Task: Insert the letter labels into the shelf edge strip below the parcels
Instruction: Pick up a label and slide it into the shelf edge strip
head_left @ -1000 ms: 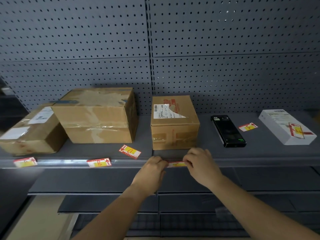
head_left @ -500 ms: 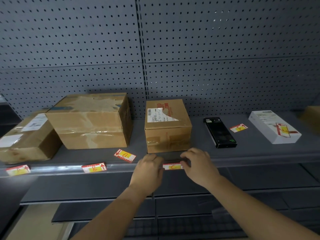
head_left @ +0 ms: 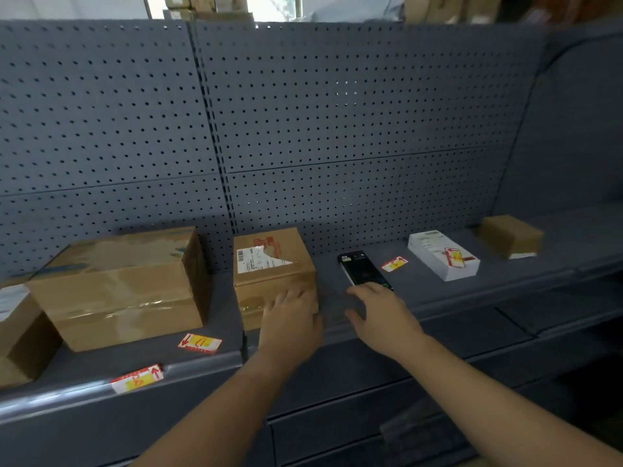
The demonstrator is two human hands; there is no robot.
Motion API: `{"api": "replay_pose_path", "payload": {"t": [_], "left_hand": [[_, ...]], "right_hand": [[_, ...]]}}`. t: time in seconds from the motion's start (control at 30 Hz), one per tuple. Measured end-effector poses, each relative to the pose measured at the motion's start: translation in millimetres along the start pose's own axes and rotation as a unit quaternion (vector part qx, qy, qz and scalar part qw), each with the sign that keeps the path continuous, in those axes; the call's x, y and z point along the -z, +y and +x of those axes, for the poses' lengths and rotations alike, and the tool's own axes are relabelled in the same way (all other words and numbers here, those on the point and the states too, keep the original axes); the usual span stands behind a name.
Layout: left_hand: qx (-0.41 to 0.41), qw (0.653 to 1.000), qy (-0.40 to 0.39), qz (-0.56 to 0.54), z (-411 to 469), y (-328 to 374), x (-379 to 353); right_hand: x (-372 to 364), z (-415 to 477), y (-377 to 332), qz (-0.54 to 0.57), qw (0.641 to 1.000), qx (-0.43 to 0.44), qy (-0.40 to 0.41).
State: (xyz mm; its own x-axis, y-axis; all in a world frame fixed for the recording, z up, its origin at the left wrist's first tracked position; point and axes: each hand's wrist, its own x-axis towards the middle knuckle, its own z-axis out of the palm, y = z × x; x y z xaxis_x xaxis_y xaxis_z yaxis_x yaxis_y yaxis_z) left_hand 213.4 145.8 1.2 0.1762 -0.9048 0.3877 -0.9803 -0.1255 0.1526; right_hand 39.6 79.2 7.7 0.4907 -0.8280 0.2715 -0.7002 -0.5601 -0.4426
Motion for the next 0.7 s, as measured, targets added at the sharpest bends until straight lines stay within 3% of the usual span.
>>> {"api": "replay_pose_path", "payload": {"t": [0.23, 0.7], "left_hand": [[0.043, 0.999, -0.01, 0.007, -23, -14, 16], [0.203, 0.978, 0.002, 0.051, -107, -119, 57]], "right_hand": [[-11, 0, -21, 0.023, 0.998, 0.052, -0.022], [-78, 14, -123, 0.092, 0.972, 0.188, -0.109]]}}
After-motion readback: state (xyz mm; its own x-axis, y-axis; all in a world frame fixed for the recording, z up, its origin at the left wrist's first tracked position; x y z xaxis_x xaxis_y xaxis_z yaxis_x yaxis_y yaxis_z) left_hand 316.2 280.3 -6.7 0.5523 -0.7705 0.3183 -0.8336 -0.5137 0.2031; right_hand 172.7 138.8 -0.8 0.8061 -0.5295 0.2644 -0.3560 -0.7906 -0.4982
